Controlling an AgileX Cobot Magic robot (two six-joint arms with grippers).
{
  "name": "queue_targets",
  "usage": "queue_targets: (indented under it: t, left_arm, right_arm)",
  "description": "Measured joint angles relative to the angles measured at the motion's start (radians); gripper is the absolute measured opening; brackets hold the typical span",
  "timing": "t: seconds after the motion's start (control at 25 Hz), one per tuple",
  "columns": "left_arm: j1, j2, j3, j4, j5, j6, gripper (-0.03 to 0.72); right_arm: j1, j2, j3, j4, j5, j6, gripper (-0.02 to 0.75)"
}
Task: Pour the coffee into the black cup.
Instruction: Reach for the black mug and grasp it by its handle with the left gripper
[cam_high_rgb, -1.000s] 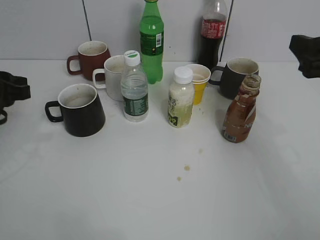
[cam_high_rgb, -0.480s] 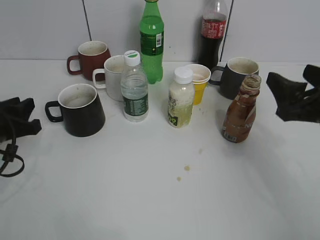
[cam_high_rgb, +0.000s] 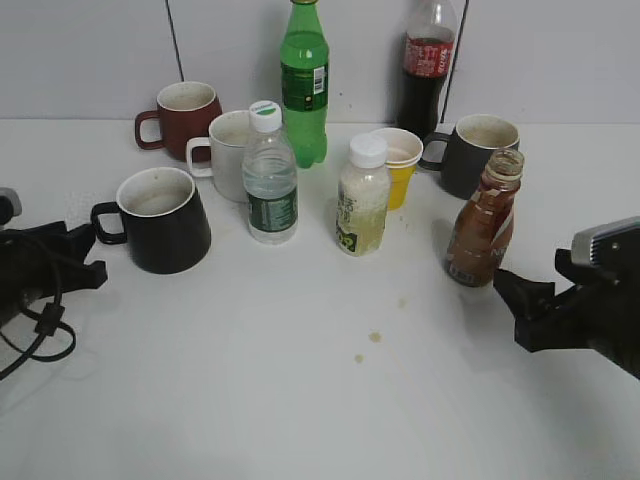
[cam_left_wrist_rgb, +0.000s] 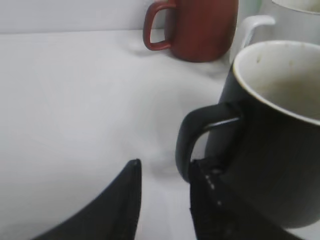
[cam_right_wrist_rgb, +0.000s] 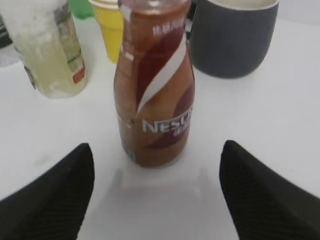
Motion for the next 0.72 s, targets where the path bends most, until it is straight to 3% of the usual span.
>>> queue_targets:
  t: [0.28, 0.72]
  left_arm:
    - [0.000, 0.090, -0.099, 0.034, -0.002, 0.000, 0.343]
    - [0.000, 0.219, -0.267, 0.035, -0.017, 0.001, 0.335]
  right_arm:
    - [0.000, 0.048, -0.024, 0.016, -0.004, -0.006, 0.585]
    - [0.000, 0.048, -0.025, 0.030, -0.007, -0.011, 0.583]
